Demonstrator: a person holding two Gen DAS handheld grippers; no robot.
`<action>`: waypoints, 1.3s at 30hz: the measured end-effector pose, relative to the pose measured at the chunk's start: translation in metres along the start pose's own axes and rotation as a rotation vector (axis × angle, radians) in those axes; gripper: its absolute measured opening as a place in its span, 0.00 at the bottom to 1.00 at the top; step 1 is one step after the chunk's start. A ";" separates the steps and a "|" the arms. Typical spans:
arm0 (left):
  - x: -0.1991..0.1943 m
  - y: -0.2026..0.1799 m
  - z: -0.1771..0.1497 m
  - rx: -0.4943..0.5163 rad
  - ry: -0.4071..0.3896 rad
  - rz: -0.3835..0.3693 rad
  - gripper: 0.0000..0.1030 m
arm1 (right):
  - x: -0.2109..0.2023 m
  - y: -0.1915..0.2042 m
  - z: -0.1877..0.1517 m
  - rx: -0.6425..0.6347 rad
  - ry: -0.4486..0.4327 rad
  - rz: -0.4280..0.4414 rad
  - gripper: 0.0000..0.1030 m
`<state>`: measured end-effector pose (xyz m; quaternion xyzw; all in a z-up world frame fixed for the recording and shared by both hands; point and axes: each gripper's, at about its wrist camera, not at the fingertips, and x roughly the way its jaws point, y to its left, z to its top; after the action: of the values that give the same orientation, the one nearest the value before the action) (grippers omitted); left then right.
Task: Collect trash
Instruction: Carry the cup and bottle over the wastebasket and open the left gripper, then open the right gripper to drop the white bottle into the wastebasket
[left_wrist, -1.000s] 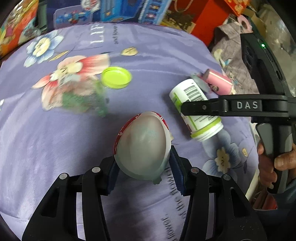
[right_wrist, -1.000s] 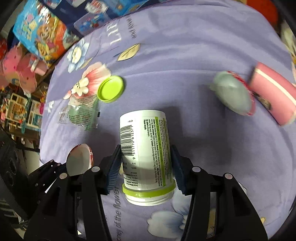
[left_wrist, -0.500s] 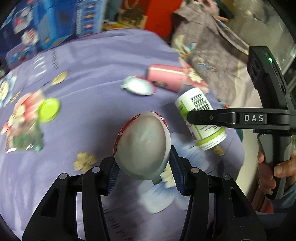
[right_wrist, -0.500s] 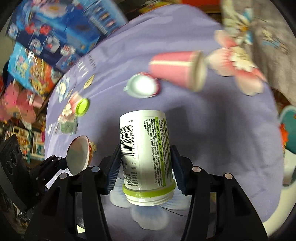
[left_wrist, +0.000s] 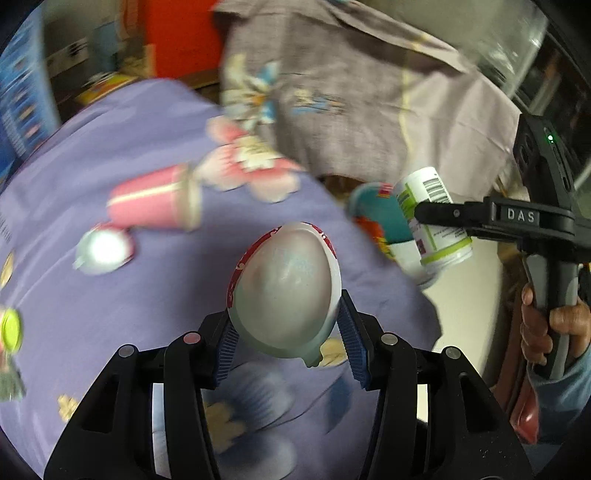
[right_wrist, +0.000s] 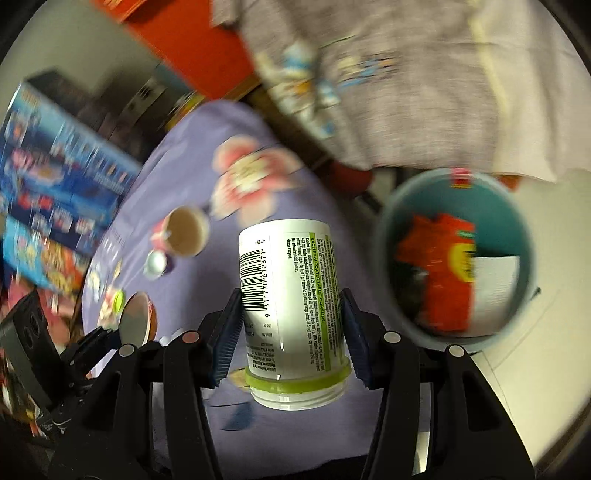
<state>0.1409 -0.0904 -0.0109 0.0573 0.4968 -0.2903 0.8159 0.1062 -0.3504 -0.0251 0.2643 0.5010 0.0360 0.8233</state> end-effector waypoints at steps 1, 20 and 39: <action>0.005 -0.010 0.005 0.017 0.006 -0.008 0.50 | -0.007 -0.015 0.003 0.023 -0.013 -0.008 0.48; 0.128 -0.155 0.047 0.236 0.201 -0.072 0.50 | -0.018 -0.161 0.002 0.261 -0.023 -0.041 0.48; 0.173 -0.188 0.045 0.254 0.270 -0.092 0.78 | -0.015 -0.181 0.001 0.296 -0.004 -0.034 0.48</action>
<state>0.1349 -0.3350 -0.0976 0.1756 0.5630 -0.3773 0.7140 0.0625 -0.5105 -0.0981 0.3745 0.5037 -0.0526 0.7767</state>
